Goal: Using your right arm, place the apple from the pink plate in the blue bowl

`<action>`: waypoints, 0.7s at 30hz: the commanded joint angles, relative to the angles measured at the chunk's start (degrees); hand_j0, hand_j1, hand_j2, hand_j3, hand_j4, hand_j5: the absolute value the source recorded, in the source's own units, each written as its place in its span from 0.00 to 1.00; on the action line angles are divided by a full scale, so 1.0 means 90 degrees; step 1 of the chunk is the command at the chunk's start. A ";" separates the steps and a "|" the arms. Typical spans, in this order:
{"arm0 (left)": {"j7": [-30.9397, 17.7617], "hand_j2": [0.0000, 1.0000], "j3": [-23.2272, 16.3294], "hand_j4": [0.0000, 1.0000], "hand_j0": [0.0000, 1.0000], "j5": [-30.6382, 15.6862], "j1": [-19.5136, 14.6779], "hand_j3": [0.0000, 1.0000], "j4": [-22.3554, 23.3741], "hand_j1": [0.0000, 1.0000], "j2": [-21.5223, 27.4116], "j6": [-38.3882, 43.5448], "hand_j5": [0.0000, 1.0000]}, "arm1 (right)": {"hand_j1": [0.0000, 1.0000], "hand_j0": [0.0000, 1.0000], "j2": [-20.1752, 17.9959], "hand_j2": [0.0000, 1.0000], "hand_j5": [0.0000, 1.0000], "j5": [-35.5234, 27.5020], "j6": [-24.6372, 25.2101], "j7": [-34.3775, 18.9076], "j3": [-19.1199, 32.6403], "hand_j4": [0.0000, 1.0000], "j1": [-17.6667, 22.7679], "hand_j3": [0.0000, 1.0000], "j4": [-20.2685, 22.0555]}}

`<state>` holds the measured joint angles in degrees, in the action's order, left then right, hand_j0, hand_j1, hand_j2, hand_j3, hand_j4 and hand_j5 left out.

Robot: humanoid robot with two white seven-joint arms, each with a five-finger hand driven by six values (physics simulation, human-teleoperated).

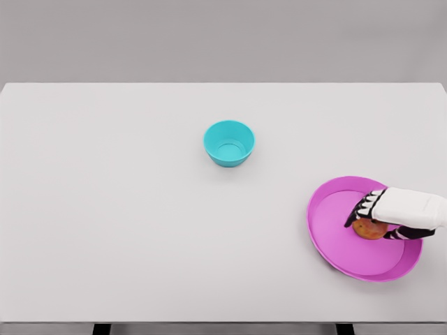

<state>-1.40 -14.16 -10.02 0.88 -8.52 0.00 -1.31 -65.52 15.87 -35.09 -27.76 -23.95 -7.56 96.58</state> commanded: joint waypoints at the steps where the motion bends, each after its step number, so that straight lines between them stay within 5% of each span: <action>1: -0.0001 1.00 0.0001 1.00 1.00 0.0000 0.0000 1.00 -0.0001 1.00 0.0000 0.0000 1.00 | 0.55 0.55 -0.0014 0.55 0.55 -0.0035 0.0010 -0.0002 -0.0034 0.55 0.0000 0.55 0.0030; 3: -0.0001 1.00 0.0001 1.00 1.00 0.0000 0.0000 1.00 -0.0001 1.00 0.0000 0.0000 1.00 | 0.48 0.48 -0.0014 0.48 0.48 -0.0035 0.0010 -0.0002 -0.0034 0.48 0.0000 0.48 0.0030; 21: -0.0001 1.00 0.0001 1.00 1.00 0.0000 0.0000 1.00 -0.0001 1.00 0.0000 0.0000 1.00 | 0.46 0.46 0.0025 0.46 0.46 -0.0055 0.0010 0.0018 0.0054 0.46 -0.0186 0.46 -0.0009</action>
<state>-1.40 -14.16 -10.02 0.88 -8.52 0.00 -1.32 -65.33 15.79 -35.12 -27.64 -23.51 -9.40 96.50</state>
